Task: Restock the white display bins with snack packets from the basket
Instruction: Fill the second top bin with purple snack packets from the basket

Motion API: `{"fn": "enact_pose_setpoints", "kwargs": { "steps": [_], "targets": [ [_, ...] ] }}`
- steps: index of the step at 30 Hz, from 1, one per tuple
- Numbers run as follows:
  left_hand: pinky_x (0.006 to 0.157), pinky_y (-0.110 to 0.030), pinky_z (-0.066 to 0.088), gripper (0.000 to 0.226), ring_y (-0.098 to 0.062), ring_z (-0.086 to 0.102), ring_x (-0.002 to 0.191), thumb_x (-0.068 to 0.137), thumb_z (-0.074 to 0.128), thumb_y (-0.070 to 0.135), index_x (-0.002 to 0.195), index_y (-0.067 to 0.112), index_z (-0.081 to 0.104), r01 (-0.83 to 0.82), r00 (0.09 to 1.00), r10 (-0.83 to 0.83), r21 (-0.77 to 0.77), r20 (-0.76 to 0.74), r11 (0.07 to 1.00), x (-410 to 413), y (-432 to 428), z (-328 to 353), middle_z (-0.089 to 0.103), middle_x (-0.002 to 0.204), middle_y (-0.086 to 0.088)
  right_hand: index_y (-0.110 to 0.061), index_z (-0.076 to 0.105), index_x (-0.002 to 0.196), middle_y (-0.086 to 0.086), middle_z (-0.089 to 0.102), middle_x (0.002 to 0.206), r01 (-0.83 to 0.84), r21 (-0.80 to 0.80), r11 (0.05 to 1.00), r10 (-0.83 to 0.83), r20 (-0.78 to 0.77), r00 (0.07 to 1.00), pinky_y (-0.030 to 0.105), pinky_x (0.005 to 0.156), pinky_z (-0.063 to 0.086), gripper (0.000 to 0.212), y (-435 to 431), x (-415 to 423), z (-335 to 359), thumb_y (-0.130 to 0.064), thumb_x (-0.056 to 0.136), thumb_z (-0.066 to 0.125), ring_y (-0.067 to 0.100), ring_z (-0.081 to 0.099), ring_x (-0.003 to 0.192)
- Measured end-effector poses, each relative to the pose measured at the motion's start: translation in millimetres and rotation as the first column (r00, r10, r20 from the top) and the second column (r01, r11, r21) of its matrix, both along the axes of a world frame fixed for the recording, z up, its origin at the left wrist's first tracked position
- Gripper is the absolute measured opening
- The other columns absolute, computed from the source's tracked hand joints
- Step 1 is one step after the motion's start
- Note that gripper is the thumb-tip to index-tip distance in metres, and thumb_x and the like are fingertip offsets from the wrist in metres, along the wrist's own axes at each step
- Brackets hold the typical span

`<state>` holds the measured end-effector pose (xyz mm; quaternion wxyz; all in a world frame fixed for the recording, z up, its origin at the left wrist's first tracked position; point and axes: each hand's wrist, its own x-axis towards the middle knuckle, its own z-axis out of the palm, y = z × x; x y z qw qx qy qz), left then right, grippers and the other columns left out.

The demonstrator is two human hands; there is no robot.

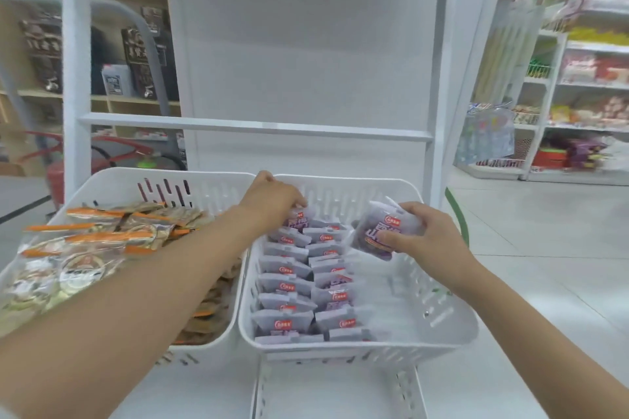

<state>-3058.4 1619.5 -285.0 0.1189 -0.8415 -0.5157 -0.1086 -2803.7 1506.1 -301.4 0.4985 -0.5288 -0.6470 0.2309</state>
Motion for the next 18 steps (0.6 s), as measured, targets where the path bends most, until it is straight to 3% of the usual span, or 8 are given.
{"fn": "enact_pose_setpoints", "kwargs": {
  "steps": [4, 7, 9, 12, 15, 18],
  "targets": [
    [0.104, -0.030, 0.018, 0.026, -0.011, 0.056, 0.115, 0.097, 0.059, 0.024, 0.118, 0.036, 0.070, 0.011, 1.000, -0.012, -0.031, -0.025, 0.999, -6, -2, 19, 0.066, 0.123, 0.016, -0.018, 0.068, 0.094, 0.000, 0.070, 0.083, 0.044, 0.021, 0.999, -0.044, 0.018, 0.999, 0.017, 0.063, 0.047, 0.024, 7, 2, -3, -0.013, 0.075, 0.081, 0.011, 0.064, 0.070],
    [0.115, -0.044, 0.002, 0.030, -0.008, 0.052, 0.120, 0.102, 0.045, 0.031, 0.121, 0.045, 0.064, -0.055, 0.978, 0.007, -0.225, -0.208, 0.973, 1, -12, 13, 0.064, 0.123, 0.020, -0.018, 0.068, 0.098, 0.002, 0.068, 0.089, 0.064, 0.048, 0.997, -0.065, 0.013, 0.998, 0.018, 0.068, 0.045, 0.026, 11, -6, -1, -0.015, 0.076, 0.081, 0.011, 0.064, 0.076],
    [0.117, -0.047, -0.008, 0.040, -0.009, 0.044, 0.132, 0.102, 0.038, 0.021, 0.129, 0.045, 0.057, -0.055, 0.976, 0.007, -0.218, -0.216, 0.974, 1, -15, 8, 0.057, 0.136, 0.018, -0.013, 0.066, 0.100, -0.002, 0.068, 0.082, 0.035, 0.064, 0.997, -0.033, -0.034, 0.999, 0.010, 0.061, 0.043, 0.026, 12, -16, 2, -0.007, 0.078, 0.078, 0.001, 0.061, 0.066],
    [0.120, -0.039, -0.001, 0.044, -0.016, 0.032, 0.142, 0.100, 0.047, 0.021, 0.141, 0.035, 0.047, 0.015, 0.996, -0.005, -0.104, 0.090, 0.994, -15, -22, 5, 0.046, 0.149, 0.007, -0.013, 0.066, 0.103, 0.001, 0.070, 0.087, 0.052, 0.117, 0.992, -0.042, -0.089, 0.995, 0.010, 0.062, 0.044, 0.028, 16, -27, 11, -0.007, 0.078, 0.078, 0.003, 0.062, 0.068],
    [0.117, -0.036, 0.021, 0.047, -0.018, 0.044, 0.133, 0.095, 0.059, 0.019, 0.141, 0.027, 0.050, 0.084, 0.874, -0.131, 0.120, 0.468, 0.989, -25, -28, 10, 0.055, 0.140, 0.005, -0.020, 0.059, 0.101, -0.009, 0.066, 0.083, 0.066, 0.161, 0.985, -0.059, -0.048, 0.997, 0.010, 0.062, 0.043, 0.033, 33, -42, 24, -0.010, 0.077, 0.080, -0.003, 0.058, 0.065],
    [0.100, -0.023, 0.035, 0.064, -0.010, 0.050, 0.122, 0.091, 0.066, 0.010, 0.147, 0.026, 0.041, 0.274, 0.687, -0.168, -0.038, 0.707, 0.961, -16, -21, 26, 0.055, 0.133, 0.006, -0.016, 0.058, 0.103, -0.005, 0.062, 0.089, -0.006, 0.179, 0.984, -0.003, 0.054, 0.999, 0.016, 0.066, 0.042, 0.037, 58, -66, 38, -0.008, 0.075, 0.081, 0.004, 0.055, 0.071]
  ]
}}
